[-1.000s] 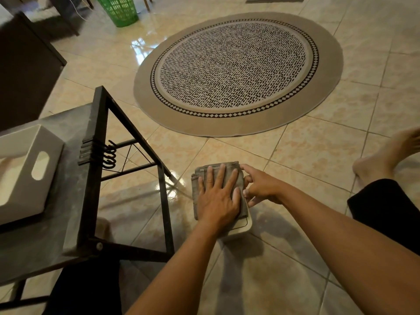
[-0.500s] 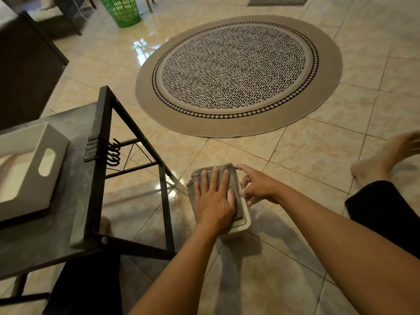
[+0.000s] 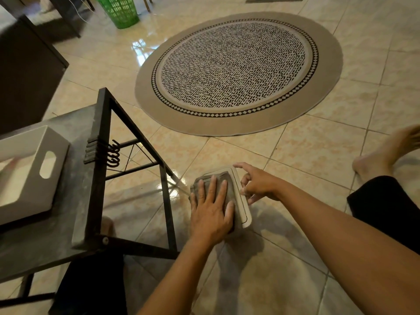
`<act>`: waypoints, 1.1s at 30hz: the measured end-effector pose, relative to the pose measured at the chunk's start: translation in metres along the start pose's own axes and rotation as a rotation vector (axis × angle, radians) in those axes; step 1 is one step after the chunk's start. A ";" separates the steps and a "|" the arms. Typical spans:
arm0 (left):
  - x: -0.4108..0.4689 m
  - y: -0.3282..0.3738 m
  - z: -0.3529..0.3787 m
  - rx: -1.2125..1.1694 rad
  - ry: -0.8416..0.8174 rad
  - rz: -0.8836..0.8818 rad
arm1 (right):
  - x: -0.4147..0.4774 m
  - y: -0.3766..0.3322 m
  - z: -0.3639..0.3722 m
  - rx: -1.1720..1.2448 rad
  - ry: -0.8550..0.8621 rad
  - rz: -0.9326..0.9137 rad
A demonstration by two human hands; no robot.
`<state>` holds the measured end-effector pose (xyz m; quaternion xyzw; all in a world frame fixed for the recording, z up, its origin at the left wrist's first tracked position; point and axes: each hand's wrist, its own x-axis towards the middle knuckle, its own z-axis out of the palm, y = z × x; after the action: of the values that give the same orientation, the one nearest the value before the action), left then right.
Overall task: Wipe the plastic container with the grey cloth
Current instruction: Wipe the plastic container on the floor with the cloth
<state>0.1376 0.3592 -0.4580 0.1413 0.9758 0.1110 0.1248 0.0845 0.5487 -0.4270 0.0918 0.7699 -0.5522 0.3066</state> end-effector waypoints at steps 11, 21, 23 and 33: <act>0.001 0.030 -0.003 -0.133 -0.020 0.052 | -0.005 -0.004 0.000 -0.031 -0.034 -0.007; -0.004 0.015 0.014 0.077 0.039 0.067 | -0.007 -0.006 0.002 -0.013 -0.041 -0.018; -0.001 0.016 0.011 0.073 0.065 -0.014 | -0.007 -0.005 0.003 -0.023 -0.033 -0.014; -0.001 0.031 0.009 0.071 0.013 -0.040 | -0.006 -0.005 0.000 -0.007 -0.053 -0.020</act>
<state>0.1483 0.3891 -0.4586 0.1252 0.9825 0.0746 0.1157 0.0876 0.5479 -0.4199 0.0684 0.7642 -0.5548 0.3218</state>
